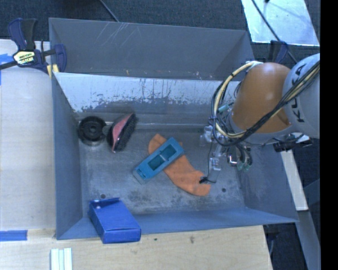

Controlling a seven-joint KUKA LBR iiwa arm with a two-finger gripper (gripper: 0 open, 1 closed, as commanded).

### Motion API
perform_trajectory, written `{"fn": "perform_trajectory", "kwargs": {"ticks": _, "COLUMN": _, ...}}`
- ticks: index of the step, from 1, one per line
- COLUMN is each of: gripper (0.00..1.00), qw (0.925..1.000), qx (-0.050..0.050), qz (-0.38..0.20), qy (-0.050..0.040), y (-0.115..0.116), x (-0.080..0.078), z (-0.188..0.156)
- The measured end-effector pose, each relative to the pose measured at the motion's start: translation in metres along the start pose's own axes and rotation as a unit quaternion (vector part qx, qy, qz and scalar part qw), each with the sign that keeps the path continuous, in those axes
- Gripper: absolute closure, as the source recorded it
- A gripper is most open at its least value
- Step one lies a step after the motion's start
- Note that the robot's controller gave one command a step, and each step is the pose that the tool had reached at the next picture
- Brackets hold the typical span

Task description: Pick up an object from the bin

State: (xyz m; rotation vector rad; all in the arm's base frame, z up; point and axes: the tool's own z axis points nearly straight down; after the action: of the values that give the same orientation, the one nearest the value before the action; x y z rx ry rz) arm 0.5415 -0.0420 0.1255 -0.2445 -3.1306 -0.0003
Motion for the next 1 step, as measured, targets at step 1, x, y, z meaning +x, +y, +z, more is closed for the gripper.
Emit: {"fn": "perform_trajectory", "kwargs": {"ticks": 1, "gripper": 0.00, "qw": 1.0000, "qx": 0.000, "qz": -0.003, "qy": -0.0021, "y": 0.0022, "x": 0.0208, "z": 0.0132}}
